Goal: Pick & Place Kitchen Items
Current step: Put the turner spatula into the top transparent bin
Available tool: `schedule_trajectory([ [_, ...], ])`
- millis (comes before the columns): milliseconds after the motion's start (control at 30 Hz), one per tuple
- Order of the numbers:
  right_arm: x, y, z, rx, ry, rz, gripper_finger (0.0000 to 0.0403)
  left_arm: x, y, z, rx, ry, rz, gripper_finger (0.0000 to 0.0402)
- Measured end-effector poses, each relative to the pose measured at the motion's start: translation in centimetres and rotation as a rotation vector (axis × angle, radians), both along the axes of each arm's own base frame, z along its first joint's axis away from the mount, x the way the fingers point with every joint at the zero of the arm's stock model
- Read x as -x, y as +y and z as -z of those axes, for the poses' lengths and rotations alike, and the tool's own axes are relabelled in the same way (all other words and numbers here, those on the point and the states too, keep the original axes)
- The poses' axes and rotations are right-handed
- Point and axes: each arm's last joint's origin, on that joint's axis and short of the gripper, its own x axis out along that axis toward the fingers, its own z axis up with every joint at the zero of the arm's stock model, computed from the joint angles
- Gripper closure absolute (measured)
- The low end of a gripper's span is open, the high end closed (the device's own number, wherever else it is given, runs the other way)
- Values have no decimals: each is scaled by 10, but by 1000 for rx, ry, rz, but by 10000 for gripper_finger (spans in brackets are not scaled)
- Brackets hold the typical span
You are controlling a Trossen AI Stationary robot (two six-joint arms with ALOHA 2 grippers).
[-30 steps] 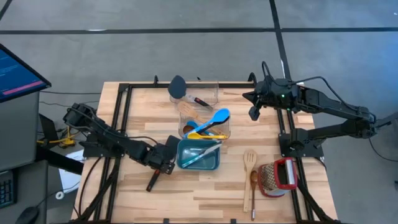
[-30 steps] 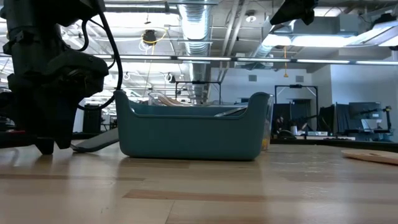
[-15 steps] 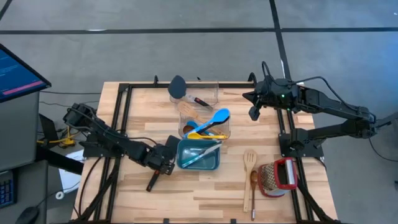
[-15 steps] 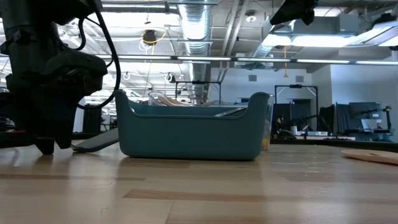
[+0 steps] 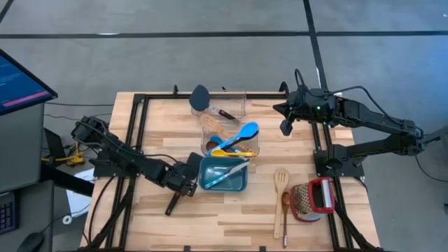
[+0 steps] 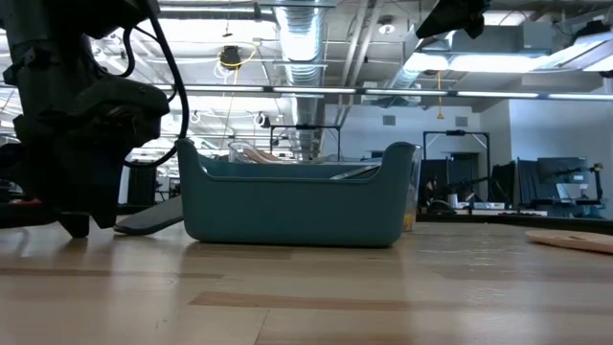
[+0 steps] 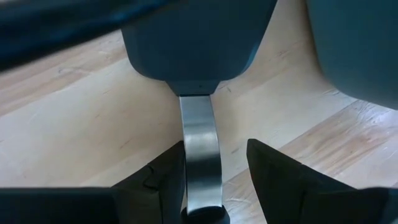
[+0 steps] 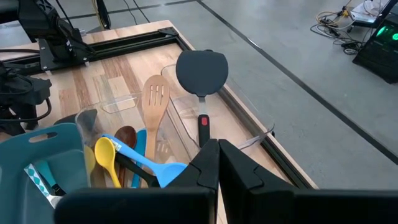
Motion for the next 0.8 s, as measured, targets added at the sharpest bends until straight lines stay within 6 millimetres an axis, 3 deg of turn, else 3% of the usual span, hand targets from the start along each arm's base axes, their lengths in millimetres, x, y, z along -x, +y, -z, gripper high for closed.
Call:
schedule_trajectory([
  [400, 0, 0, 0, 0, 0, 0, 403, 0, 0, 0, 4, 0, 1, 251],
  [800, 0, 0, 0, 0, 0, 0, 403, 2, -1, -1, 57, 43, 21, 348],
])
